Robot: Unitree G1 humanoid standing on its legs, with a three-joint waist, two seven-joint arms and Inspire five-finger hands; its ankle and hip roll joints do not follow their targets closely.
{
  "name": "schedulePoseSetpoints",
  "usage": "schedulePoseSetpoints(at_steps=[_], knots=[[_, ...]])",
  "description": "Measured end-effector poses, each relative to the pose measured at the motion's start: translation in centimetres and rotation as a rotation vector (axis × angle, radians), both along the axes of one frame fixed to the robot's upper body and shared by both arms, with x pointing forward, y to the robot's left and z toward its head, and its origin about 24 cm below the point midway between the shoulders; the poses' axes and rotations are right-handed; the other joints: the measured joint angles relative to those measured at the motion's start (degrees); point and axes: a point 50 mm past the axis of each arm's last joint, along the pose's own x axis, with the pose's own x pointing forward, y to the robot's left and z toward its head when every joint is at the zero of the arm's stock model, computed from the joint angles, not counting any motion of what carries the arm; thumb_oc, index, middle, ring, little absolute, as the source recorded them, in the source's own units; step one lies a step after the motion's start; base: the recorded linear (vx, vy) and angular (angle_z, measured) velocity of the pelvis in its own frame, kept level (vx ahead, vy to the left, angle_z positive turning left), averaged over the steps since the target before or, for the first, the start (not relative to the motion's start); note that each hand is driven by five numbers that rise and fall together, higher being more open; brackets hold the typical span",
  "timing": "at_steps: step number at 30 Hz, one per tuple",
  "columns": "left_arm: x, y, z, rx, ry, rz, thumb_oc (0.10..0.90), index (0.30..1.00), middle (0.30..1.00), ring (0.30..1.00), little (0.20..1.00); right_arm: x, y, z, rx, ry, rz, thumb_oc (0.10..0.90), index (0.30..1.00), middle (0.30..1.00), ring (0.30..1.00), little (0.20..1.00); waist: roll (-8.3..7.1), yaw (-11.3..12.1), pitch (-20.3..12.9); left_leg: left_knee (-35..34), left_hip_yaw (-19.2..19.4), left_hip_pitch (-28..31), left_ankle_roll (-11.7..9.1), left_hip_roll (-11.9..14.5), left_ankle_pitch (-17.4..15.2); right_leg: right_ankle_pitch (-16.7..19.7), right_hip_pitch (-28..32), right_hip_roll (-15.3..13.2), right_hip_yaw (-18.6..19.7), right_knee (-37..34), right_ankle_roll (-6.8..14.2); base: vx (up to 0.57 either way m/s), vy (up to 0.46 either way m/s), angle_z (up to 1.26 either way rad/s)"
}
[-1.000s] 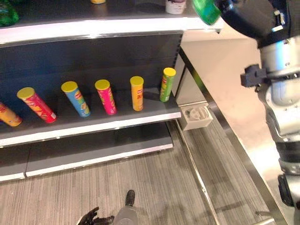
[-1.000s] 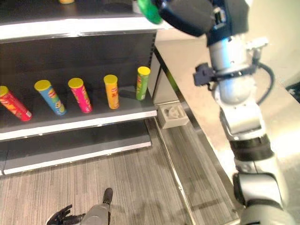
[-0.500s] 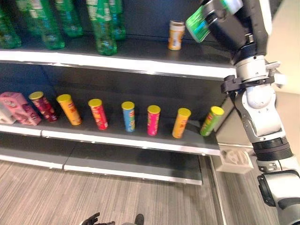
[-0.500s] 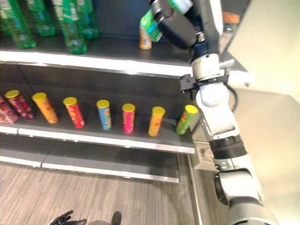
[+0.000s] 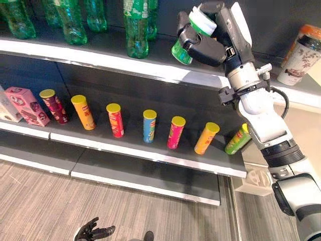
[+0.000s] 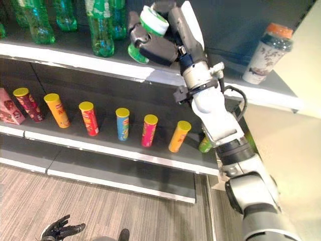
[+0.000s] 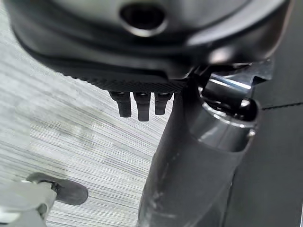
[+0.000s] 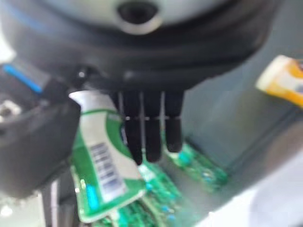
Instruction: Put the goods on the table back onto the shelves and tidy them up.
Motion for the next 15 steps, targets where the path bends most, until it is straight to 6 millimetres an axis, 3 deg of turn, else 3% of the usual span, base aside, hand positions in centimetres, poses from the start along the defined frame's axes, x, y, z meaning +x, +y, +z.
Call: schedulePoseSetpoints(at_steps=[4, 9, 11, 15], knots=[[-0.9, -0.3, -0.4, -0.016, 0.031, 0.012, 0.8, 0.9, 0.9, 0.9, 0.9, 1.1, -1.6, -0.5, -0.035, 0.054, -0.1, 0.4, 0.3, 0.3, 0.3, 0.3, -0.6, 0.7, 0.2, 0.0, -2.5, -1.5, -1.3, 1.4, 0.8, -0.3, -0.1, 2.0, -1.9, -0.3, -0.2, 0.03, -0.083, 0.31], [-2.6, -0.7, -0.8, -0.03, 0.074, 0.025, 0.8, 0.9, 0.9, 0.9, 0.9, 2.1, -2.6, 0.1, -0.082, 0.052, -0.213, 0.4, 0.3, 0.3, 0.3, 0.3, 0.03, 1.3, 0.8, 0.0, -4.2, -1.6, -1.8, 3.1, 1.0, -1.7, 0.7, 4.0, -3.5, -0.3, -1.4, 0.02, -0.055, 0.17], [-2.0, -1.0, -0.9, -0.036, 0.062, 0.015, 0.8, 0.9, 0.9, 0.9, 0.9, 2.5, -3.1, 0.8, -0.127, 0.026, -0.292, 0.4, 0.3, 0.3, 0.3, 0.3, 0.62, 1.1, 1.4, 0.0, -5.1, -1.6, -2.2, 3.2, 1.1, -2.3, 1.2, 4.3, -4.6, 0.0, -1.6, 0.02, -0.049, 0.24], [-1.0, -1.1, -0.7, -0.036, 0.038, 0.008, 0.8, 0.9, 0.9, 0.9, 0.9, 2.6, -3.3, 0.8, -0.162, 0.007, -0.333, 0.4, 0.3, 0.3, 0.3, 0.3, 0.41, 1.2, 1.7, 0.0, -5.8, -2.0, -2.6, 3.4, 1.2, -2.5, 1.1, 4.6, -5.1, 0.0, -1.5, 0.0, -0.034, 0.09]])
